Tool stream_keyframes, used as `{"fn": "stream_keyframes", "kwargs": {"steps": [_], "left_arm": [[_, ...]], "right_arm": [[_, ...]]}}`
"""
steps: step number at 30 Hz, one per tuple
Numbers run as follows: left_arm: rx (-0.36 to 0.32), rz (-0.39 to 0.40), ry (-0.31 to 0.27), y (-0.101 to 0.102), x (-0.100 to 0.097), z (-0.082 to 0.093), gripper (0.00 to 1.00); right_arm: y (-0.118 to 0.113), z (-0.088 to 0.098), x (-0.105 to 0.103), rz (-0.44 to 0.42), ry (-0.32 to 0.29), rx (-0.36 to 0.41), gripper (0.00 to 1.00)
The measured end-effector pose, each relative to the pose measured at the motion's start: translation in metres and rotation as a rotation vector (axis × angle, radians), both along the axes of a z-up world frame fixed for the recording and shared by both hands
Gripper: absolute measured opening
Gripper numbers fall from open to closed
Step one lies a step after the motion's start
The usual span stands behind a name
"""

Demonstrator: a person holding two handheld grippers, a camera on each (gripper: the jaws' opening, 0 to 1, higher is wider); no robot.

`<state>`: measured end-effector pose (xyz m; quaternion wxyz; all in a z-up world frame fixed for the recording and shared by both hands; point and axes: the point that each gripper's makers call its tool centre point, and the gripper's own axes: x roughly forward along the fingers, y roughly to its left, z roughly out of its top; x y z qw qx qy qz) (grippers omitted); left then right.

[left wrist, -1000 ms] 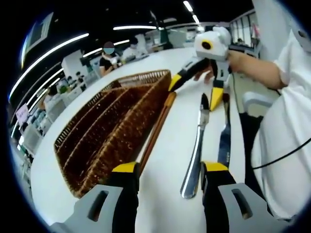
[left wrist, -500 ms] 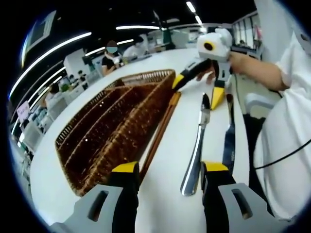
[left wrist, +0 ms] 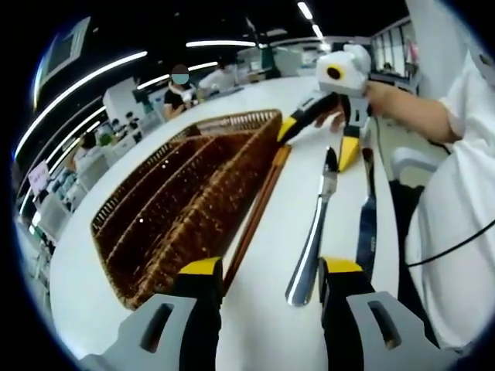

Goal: Arrange the knives, forks, and spoons in their matching storage slots by inserting each utensil handle-first until every utensil is classified and aligned in the correct compartment

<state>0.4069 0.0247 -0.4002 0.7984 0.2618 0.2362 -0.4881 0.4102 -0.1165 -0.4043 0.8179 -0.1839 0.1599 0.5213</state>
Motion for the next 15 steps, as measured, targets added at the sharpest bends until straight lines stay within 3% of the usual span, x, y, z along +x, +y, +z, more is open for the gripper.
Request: {"fn": "stream_keyframes", "kwargs": {"steps": [15], "left_arm": [[0.016, -0.015, -0.007, -0.0002, -0.0045, 0.0012, 0.45]], "right_arm": [[-0.0001, 0.0009, -0.0039, 0.012, 0.000, -0.024, 0.63]]}}
